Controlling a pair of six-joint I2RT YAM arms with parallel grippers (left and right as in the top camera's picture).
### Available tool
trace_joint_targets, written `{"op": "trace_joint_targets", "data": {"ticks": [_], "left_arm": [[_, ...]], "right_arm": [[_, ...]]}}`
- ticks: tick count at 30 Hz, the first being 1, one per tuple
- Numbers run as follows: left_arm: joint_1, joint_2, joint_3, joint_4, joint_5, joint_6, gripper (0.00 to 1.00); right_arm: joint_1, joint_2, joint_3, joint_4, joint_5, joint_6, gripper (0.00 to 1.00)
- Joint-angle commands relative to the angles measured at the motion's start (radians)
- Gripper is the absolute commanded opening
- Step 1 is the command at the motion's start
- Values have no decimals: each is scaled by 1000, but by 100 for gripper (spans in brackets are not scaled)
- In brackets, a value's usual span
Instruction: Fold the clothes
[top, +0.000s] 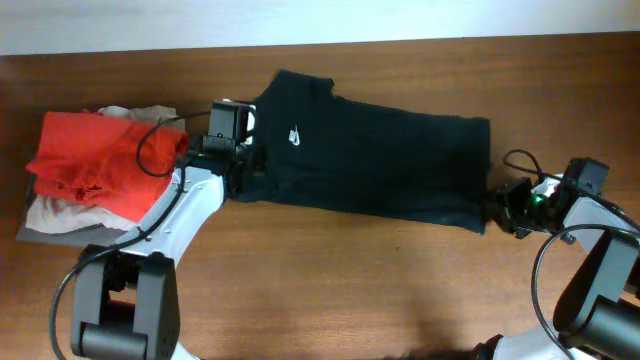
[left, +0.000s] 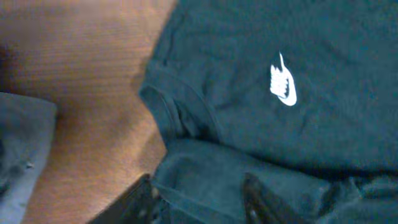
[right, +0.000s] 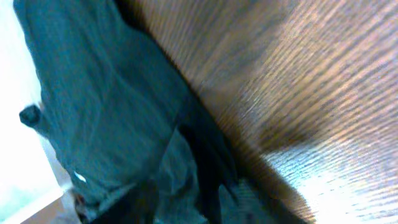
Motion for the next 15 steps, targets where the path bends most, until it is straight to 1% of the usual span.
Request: {"op": "trace_joint_targets", "data": {"ticks": [1, 4, 7, 9, 13, 15], "left_arm": [[6, 11, 29, -5, -66, 29, 54], [12, 10, 65, -71, -52, 28, 55], [14, 8, 126, -197, -9, 28, 57], [13, 8, 156, -268, 51, 28, 59], [3, 8, 170, -370, 218, 28, 59], [-8, 11, 161, -399, 242, 29, 59]], "right_arm": [[-3, 1, 35, 3, -63, -82, 53], [-3, -13, 55, -24, -101, -138, 54], [-3, -53, 85, -111, -84, -196, 55], [-2, -79, 100, -164, -63, -240, 56], [19, -136, 114, -280, -42, -311, 56], [42, -158, 114, -330, -12, -343, 56]]}}
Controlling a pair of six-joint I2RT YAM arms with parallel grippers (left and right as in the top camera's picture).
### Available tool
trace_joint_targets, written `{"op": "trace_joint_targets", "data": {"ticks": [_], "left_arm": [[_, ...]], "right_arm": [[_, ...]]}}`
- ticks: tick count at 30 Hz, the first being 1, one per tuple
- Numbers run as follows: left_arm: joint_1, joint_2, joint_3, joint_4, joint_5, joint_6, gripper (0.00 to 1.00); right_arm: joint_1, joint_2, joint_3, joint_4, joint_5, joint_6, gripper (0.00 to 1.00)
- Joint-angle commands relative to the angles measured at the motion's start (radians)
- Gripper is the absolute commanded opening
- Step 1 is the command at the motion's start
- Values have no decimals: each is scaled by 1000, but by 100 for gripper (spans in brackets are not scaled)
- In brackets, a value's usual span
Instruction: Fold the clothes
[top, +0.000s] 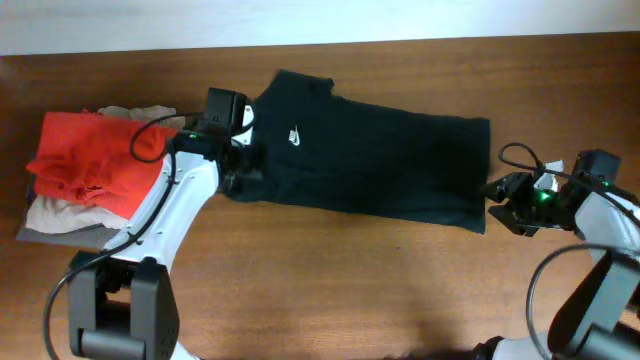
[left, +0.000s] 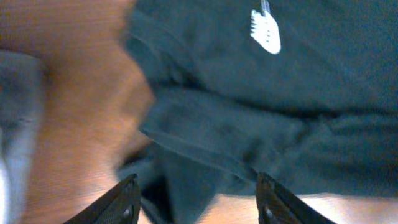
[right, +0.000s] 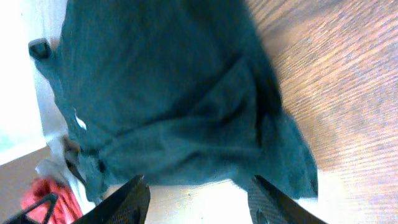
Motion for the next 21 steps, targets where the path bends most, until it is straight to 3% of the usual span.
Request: {"op": "trace_joint_targets", "data": {"ticks": [1, 3, 9, 15, 21], "left_arm": [[-19, 18, 1, -38, 114, 16, 59], [-29, 34, -6, -42, 109, 57, 59], [-58, 143, -6, 20, 100, 369, 59], [-59, 212, -6, 99, 40, 480, 58], [-59, 219, -6, 154, -8, 492, 57]], "right_arm": [[52, -60, 20, -56, 54, -111, 56], [105, -68, 20, -82, 71, -155, 56], [269, -67, 20, -54, 70, -257, 61], [320, -67, 20, -7, 71, -256, 62], [320, -67, 20, -6, 76, -256, 62]]}}
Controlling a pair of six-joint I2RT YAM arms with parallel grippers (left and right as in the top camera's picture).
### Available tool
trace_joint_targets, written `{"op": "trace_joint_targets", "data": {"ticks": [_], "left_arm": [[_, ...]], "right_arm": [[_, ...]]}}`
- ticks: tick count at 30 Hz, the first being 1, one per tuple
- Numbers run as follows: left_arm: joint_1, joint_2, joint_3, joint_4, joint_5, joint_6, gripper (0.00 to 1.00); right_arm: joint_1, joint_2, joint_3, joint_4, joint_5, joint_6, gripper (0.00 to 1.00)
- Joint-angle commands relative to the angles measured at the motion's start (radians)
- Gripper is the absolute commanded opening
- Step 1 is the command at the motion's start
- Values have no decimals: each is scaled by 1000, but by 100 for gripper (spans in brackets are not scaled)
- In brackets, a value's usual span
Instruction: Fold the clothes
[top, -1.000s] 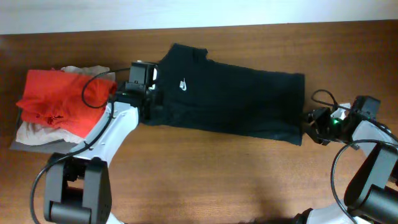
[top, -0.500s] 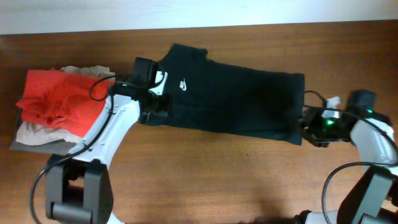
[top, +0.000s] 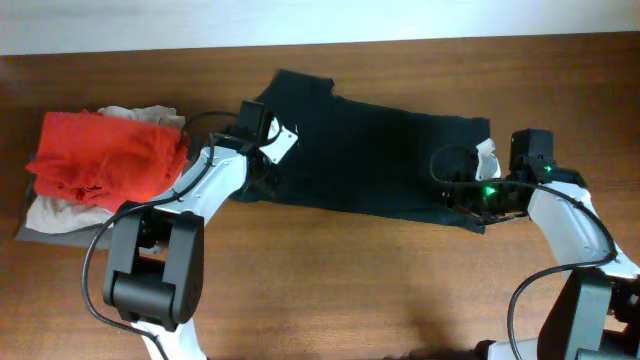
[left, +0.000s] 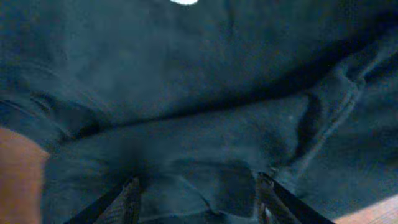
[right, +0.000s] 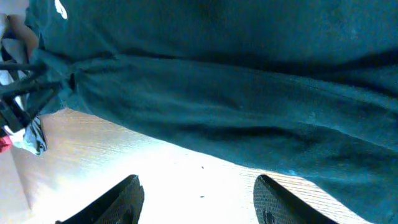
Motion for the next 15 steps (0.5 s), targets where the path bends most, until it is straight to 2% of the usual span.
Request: {"op": "trace_joint_targets", "data": {"ticks": [1, 3, 5, 8, 15], "left_arm": [[0, 8, -5, 20, -32, 63, 50], [-6, 8, -5, 14, -32, 72, 45], [-18, 8, -5, -4, -34, 98, 46], [-36, 6, -1, -25, -37, 111, 63], [-72, -19, 44, -107, -53, 134, 71]], "right_arm": [[6, -17, 13, 3, 15, -19, 62], [6, -17, 13, 3, 25, -18, 62], [6, -17, 13, 2, 32, -19, 62], [6, -17, 13, 3, 32, -19, 62], [6, -17, 13, 2, 49, -18, 68]]}}
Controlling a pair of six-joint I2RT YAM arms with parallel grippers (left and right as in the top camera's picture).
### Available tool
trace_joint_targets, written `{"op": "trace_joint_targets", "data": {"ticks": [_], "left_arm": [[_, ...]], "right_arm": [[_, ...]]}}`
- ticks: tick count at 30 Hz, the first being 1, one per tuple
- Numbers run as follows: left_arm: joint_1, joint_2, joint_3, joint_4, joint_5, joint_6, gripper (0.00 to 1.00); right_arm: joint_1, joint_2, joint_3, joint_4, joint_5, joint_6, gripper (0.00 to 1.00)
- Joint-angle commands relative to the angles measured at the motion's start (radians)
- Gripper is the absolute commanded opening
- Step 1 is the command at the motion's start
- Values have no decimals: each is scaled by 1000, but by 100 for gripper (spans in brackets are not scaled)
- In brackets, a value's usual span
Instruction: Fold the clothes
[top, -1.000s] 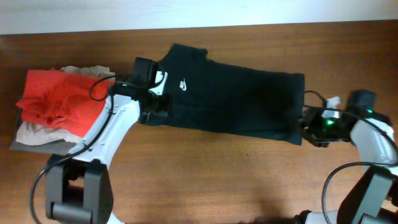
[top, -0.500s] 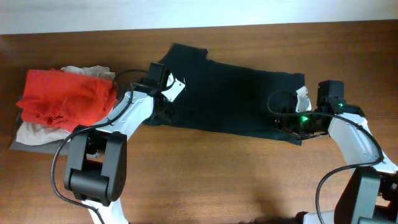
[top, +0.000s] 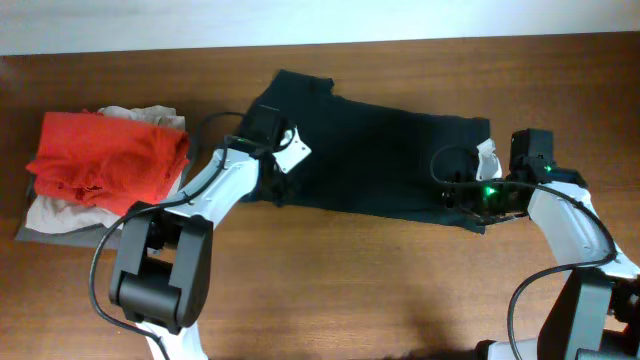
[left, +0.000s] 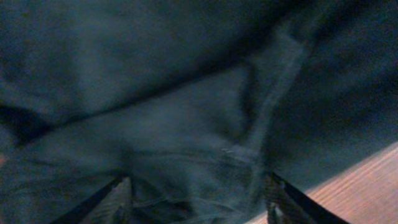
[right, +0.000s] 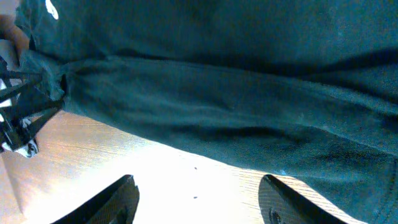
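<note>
A black T-shirt (top: 375, 160) with a small white logo lies folded into a long band across the table. My left gripper (top: 272, 190) is low over the shirt's near edge at its left end. Its fingers stand wide apart, and in the left wrist view the left gripper (left: 196, 199) has rumpled dark cloth (left: 186, 124) under it. My right gripper (top: 452, 197) sits at the near edge toward the right end. In the right wrist view the right gripper (right: 202, 202) is open over bare wood, just short of the shirt's hem (right: 261, 149).
A pile of clothes with a red garment (top: 105, 155) on top of pale and grey pieces (top: 55, 218) sits at the left of the wooden table (top: 330, 290). A white wall strip (top: 320, 20) runs along the far edge.
My left gripper has shifted a little to the right along the shirt's near edge, still open over the cloth. The right gripper has barely moved and stays open.
First my grippers were at the shirt's two ends with cloth between their fingers. Then both were open and off the ends. Later both had come inward to the shirt's near edge, where they are now, open.
</note>
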Motion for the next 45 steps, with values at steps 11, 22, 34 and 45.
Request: {"op": "trace_joint_targets", "data": {"ticks": [11, 22, 34, 45], "left_arm": [[-17, 32, 51, -5, -23, 40, 64], [-19, 58, 51, -5, -23, 40, 54], [-21, 55, 84, -3, -123, 40, 10], [-54, 56, 179, 12, -121, 108, 9]], "right_arm": [[6, -17, 13, 2, 31, -8, 68], [6, -17, 13, 2, 31, -8, 68], [6, -17, 13, 3, 34, -8, 68], [6, -17, 13, 3, 34, -8, 68]]}}
